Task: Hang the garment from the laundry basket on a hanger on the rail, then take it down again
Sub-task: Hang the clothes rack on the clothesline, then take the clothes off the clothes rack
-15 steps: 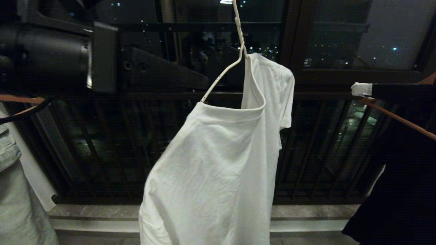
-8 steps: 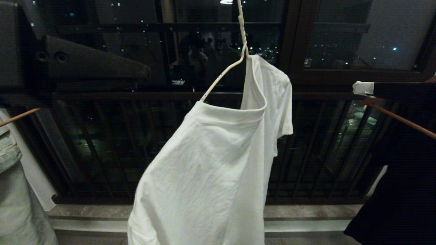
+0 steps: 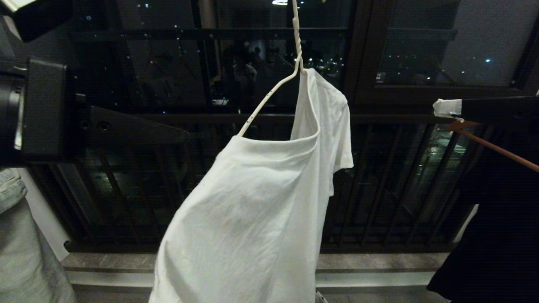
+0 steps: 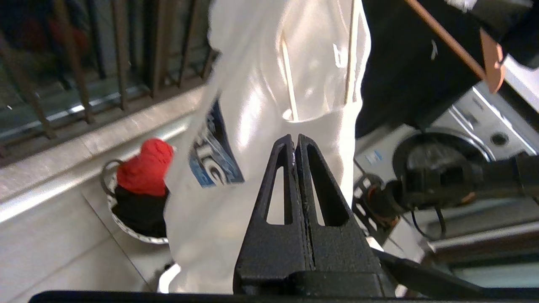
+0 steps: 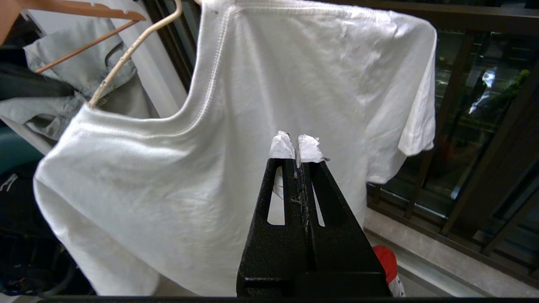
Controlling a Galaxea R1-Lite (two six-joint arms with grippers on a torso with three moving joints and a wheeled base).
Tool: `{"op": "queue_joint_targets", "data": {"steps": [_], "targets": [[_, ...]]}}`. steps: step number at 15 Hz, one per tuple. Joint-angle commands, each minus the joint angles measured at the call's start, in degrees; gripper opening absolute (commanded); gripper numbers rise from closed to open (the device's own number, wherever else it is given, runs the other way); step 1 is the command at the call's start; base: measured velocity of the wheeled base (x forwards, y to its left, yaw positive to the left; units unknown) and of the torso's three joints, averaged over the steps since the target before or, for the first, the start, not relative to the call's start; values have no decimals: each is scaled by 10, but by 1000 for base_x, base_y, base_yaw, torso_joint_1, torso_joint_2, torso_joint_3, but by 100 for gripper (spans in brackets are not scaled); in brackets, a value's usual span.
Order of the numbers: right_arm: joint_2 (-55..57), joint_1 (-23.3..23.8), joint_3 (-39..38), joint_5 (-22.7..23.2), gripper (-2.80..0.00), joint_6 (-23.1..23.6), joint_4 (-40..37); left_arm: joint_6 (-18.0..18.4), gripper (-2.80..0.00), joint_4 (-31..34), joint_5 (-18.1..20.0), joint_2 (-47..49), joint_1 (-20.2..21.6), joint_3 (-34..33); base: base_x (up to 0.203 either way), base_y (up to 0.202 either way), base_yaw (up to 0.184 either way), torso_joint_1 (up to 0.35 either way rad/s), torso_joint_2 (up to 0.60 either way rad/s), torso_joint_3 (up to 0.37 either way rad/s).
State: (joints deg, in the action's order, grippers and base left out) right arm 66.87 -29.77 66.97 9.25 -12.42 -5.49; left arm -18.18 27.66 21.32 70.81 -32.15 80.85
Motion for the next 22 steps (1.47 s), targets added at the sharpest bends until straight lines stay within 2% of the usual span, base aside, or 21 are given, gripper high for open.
{"op": "queue_joint_targets", "data": {"steps": [1, 5, 10, 16, 22], "targets": [[3, 0, 2, 0, -280, -1, 0, -1, -280, 8, 1, 22, -30, -4, 0, 0, 0, 0, 0, 0], [2, 0, 2, -1, -280, -1, 0, 1, -280, 13, 1, 79, -55, -16, 0, 0, 0, 0, 0, 0], [2, 0, 2, -3, -280, -1, 1, 1, -280, 12, 7, 79, -72, -18, 0, 0, 0, 0, 0, 0], [3, 0, 5, -16, -280, -1, -1, -3, -280, 9, 6, 67, -125, -34, 0, 0, 0, 0, 0, 0], [3, 0, 4, -22, -280, 0, -1, -3, -280, -55, 6, 45, -160, -85, 0, 0, 0, 0, 0, 0]]}}
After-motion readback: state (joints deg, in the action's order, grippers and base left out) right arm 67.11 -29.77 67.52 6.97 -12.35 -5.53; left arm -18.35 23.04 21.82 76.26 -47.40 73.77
